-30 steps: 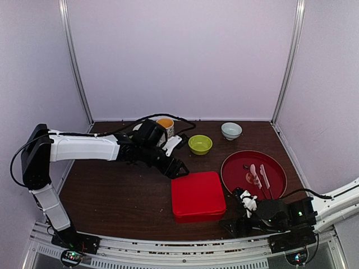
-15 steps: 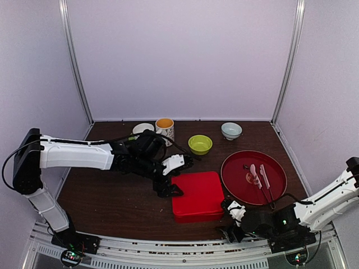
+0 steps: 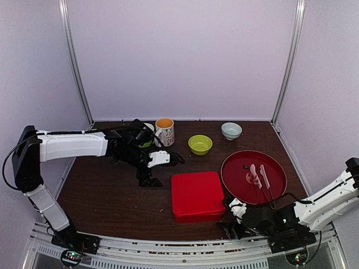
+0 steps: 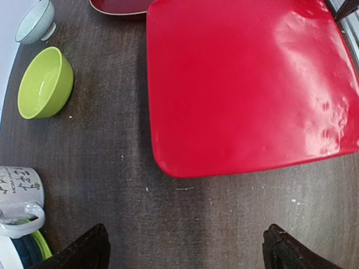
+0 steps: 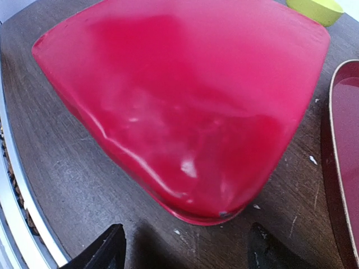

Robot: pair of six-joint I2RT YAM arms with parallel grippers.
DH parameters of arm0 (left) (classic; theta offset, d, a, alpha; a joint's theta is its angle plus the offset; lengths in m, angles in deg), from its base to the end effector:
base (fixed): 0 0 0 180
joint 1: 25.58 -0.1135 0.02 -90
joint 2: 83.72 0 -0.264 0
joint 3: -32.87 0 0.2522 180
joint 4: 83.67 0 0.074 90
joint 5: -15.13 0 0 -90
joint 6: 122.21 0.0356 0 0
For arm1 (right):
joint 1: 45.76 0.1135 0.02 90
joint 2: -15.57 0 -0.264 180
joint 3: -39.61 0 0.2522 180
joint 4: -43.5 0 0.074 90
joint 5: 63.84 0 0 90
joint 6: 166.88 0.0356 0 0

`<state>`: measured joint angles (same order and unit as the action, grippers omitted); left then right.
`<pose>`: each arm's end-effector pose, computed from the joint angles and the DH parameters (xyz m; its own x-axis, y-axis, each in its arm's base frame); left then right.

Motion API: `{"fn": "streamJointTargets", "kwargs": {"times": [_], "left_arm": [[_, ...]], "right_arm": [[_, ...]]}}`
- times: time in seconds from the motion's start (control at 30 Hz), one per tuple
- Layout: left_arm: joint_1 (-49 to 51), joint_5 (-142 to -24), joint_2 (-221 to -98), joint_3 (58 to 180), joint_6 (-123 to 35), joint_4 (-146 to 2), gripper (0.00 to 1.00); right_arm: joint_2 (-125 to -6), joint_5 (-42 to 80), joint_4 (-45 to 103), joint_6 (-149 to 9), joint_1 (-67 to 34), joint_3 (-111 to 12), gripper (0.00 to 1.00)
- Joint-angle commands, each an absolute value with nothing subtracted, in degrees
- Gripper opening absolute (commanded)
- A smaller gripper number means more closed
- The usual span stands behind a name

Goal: Pack the chocolate
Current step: Press the box lid onto the packing box.

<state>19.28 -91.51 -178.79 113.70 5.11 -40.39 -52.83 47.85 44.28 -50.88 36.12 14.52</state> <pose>0.2379 -0.2512 0.2232 0.0003 0.8192 -0.5735 0.9867 0.0931 0.1335 0.0392 0.1815 0.1136 -0.4722 -0.4257 -0.7719 -0.7504 0.6537 0.0985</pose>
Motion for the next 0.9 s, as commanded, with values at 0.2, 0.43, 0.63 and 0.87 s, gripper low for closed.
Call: {"fn": "streamJointTargets", "kwargs": {"times": [0.2,0.43,0.63,0.87], "left_arm": [[18.7,-95.6,-192.1,130.6,23.3,-24.8,0.95],[21.7,-95.6,-197.3,132.5,25.2,-22.5,0.93],[25.4,-93.7,-199.7,133.9,25.8,-22.7,0.84],[29.7,-90.5,-199.6,133.0,23.5,-24.6,0.78]], "right_arm": [[-56.9,45.4,45.0,-56.5,34.5,9.8,0.75],[-62.1,40.8,45.8,-60.5,33.1,6.6,0.72],[-64.5,37.6,46.7,-63.6,31.7,4.3,0.7],[-66.8,35.4,47.1,-65.5,30.3,2.0,0.61]]}}
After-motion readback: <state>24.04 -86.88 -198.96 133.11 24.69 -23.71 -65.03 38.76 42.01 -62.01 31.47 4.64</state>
